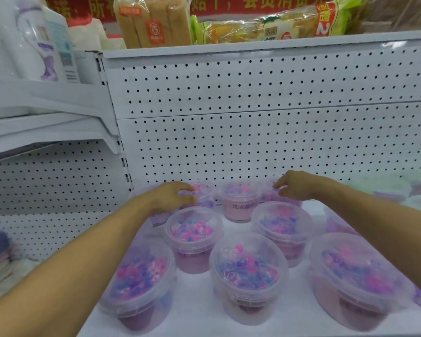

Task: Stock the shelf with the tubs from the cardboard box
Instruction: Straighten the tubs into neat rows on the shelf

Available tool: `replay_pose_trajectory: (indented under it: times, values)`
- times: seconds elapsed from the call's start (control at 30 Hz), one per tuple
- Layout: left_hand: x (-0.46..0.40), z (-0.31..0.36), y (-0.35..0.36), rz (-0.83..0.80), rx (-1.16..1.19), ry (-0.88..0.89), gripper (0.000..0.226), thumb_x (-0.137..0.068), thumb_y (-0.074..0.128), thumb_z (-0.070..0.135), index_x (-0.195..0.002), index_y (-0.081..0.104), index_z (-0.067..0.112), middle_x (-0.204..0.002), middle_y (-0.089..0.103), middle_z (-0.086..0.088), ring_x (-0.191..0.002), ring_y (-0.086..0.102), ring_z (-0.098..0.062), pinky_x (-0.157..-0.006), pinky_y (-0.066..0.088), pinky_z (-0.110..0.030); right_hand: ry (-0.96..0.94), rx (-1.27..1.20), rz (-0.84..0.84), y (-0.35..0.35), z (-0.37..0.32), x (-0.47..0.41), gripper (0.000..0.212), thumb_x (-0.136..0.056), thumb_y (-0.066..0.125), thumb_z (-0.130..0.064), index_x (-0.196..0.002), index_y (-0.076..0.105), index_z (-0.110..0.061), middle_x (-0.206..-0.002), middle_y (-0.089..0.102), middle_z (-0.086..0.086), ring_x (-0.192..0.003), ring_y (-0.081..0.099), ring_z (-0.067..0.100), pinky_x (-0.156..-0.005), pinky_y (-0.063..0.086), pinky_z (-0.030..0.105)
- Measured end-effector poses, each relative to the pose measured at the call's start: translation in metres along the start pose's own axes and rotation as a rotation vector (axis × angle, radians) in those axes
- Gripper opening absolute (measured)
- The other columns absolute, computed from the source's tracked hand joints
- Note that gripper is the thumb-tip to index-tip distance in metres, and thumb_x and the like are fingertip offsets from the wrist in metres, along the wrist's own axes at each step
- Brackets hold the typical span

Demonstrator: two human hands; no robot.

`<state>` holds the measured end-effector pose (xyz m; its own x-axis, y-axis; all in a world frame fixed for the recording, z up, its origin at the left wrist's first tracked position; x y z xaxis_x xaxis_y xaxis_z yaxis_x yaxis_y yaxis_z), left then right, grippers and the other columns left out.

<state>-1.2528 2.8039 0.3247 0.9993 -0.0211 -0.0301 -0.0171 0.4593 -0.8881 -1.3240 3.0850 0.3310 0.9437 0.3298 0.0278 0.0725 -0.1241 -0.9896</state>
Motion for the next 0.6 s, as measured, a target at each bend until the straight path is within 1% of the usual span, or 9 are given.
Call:
replay_pose_trajectory:
  times: [0.1, 0.2, 0.27, 0.37, 0.4, 0.47, 0.5, 0.53, 0.6]
  values:
    - [0.020, -0.006, -0.039, 0.147, 0.190, 0.026, 0.041, -0.092, 0.054, 0.045, -0.132, 0.053, 0.035, -0.147, 0.041, 0.009, -0.134, 0.038, -0.014, -0.099, 0.029, -0.024, 0.021, -0.060, 0.021, -0.002, -0.002, 0.010, 0.041, -0.093, 0.051, -0.024, -0.134, 0.054, -0.020, -0.144, 0.048, 0.002, -0.128, 0.048, 0.024, -0.106, 0.035, 0.033]
    - [0.054, -0.031, -0.074, 0.270, 0.226, 0.025, 0.033, -0.093, 0.054, 0.044, -0.123, 0.061, 0.035, -0.140, 0.048, 0.013, -0.129, 0.041, -0.009, -0.098, 0.028, -0.025, -0.055, -0.183, 0.124, -0.011, -0.028, 0.024, 0.041, -0.093, 0.055, -0.031, -0.134, 0.053, -0.026, -0.142, 0.050, 0.000, -0.126, 0.048, 0.022, -0.100, 0.035, 0.030]
    - [0.075, -0.053, -0.076, 0.235, 0.150, 0.010, 0.024, -0.091, 0.057, 0.042, -0.113, 0.065, 0.036, -0.135, 0.052, 0.011, -0.120, 0.045, -0.008, -0.094, 0.030, -0.024, -0.157, -0.285, 0.150, -0.016, -0.064, 0.039, 0.035, -0.092, 0.058, -0.036, -0.127, 0.059, -0.033, -0.140, 0.049, -0.005, -0.124, 0.049, 0.018, -0.098, 0.036, 0.028]
    - [0.100, -0.088, -0.064, 0.099, 0.100, -0.072, 0.015, -0.083, 0.063, 0.051, -0.098, 0.066, 0.048, -0.128, 0.055, 0.016, -0.115, 0.050, -0.007, -0.097, 0.037, -0.029, -0.318, -0.272, 0.051, -0.011, -0.129, 0.060, 0.028, -0.086, 0.062, -0.047, -0.114, 0.063, -0.045, -0.135, 0.052, -0.015, -0.118, 0.052, 0.009, -0.101, 0.040, 0.029]
    - [0.106, -0.096, -0.062, 0.058, 0.119, -0.090, 0.022, -0.075, 0.066, 0.060, -0.094, 0.066, 0.050, -0.126, 0.057, 0.017, -0.117, 0.051, -0.009, -0.101, 0.039, -0.033, -0.344, -0.250, -0.010, -0.004, -0.148, 0.066, 0.032, -0.082, 0.064, -0.052, -0.114, 0.063, -0.046, -0.133, 0.053, -0.019, -0.117, 0.053, 0.007, -0.101, 0.040, 0.029]
    - [0.118, -0.107, -0.059, -0.026, 0.119, -0.115, 0.052, -0.053, 0.069, 0.077, -0.097, 0.067, 0.051, -0.131, 0.053, 0.017, -0.122, 0.049, -0.012, -0.106, 0.038, -0.039, -0.343, -0.179, -0.110, 0.012, -0.174, 0.074, 0.046, -0.072, 0.069, -0.060, -0.116, 0.061, -0.049, -0.132, 0.051, -0.021, -0.119, 0.051, 0.007, -0.103, 0.040, 0.032]
    - [0.122, -0.111, -0.056, -0.074, 0.107, -0.119, 0.061, -0.048, 0.073, 0.076, -0.103, 0.066, 0.051, -0.136, 0.049, 0.015, -0.125, 0.047, -0.013, -0.106, 0.036, -0.037, -0.335, -0.129, -0.135, 0.019, -0.182, 0.075, 0.052, -0.069, 0.071, -0.061, -0.118, 0.060, -0.049, -0.133, 0.049, -0.020, -0.121, 0.050, 0.008, -0.104, 0.040, 0.034]
    - [0.126, -0.112, -0.053, -0.108, 0.099, -0.119, 0.062, -0.052, 0.077, 0.068, -0.109, 0.065, 0.049, -0.141, 0.044, 0.013, -0.128, 0.044, -0.015, -0.105, 0.035, -0.034, -0.327, -0.092, -0.147, 0.025, -0.188, 0.074, 0.055, -0.067, 0.073, -0.060, -0.119, 0.058, -0.049, -0.134, 0.047, -0.018, -0.122, 0.049, 0.009, -0.105, 0.039, 0.036]
    - [0.125, -0.111, -0.052, -0.103, 0.092, -0.109, 0.057, -0.061, 0.082, 0.051, -0.115, 0.064, 0.043, -0.145, 0.040, 0.013, -0.131, 0.041, -0.016, -0.101, 0.034, -0.030, -0.306, -0.084, -0.128, 0.031, -0.194, 0.073, 0.058, -0.067, 0.075, -0.058, -0.122, 0.057, -0.047, -0.134, 0.048, -0.015, -0.119, 0.050, 0.011, -0.102, 0.041, 0.037]
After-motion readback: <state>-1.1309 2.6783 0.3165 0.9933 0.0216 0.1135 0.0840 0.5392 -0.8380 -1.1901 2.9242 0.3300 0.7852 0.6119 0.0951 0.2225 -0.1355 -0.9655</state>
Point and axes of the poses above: each hand's wrist, its own x-axis away from the middle knuckle, its own y-axis out of the palm, z = x × y, the point moved 9 cm from there along -x, towards the middle knuckle
